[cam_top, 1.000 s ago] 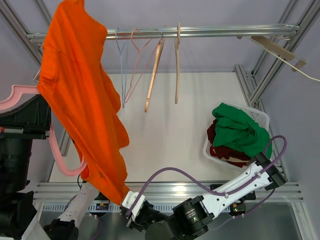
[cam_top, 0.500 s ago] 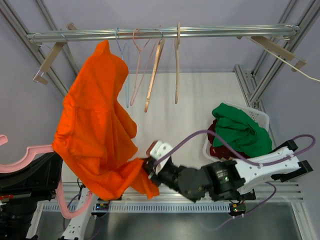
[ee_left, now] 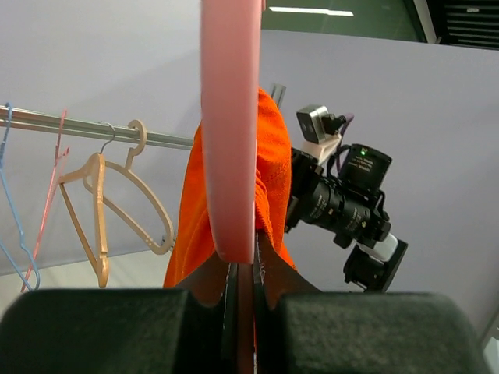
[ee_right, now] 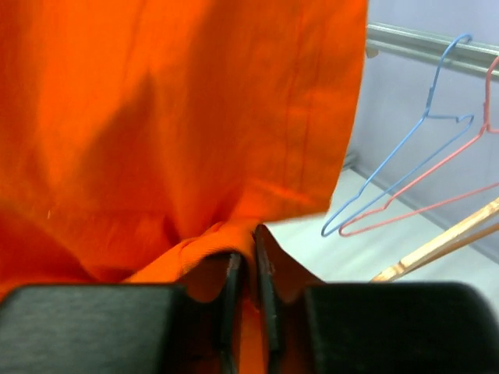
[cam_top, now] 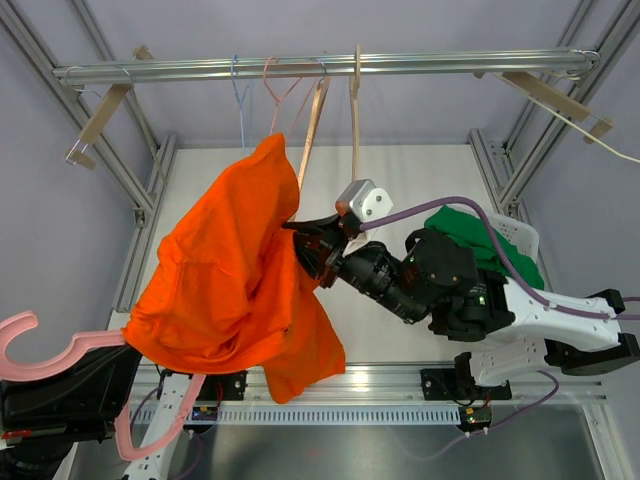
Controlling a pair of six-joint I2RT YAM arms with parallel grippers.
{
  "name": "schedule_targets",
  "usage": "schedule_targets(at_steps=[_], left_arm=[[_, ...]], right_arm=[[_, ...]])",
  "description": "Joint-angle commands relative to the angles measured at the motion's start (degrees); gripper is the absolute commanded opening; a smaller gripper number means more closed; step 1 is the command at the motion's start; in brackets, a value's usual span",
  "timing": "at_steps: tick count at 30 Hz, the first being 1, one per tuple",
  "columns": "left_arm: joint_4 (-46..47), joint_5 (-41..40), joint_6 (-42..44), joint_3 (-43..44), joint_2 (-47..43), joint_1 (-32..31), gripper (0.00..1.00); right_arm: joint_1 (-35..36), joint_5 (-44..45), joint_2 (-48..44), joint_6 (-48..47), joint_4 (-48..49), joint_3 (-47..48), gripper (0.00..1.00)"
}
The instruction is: Remove the t-shirt from the hanger
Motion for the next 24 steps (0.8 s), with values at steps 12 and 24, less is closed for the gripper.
schedule_targets(at_steps=[12,24], left_arm=[[5.8,6.8,-0.2,-1.5,-1.1,-1.8,0.0],[5.5,7.1,1.9,-3.8,-0.2,-2.2,0.0]], right_arm=[[-6.6,-14.2,0.4,1.9,13.5,-2.7,0.99],[-8.7,-25.0,-7.2,4.8,16.2,-8.8,0.01]])
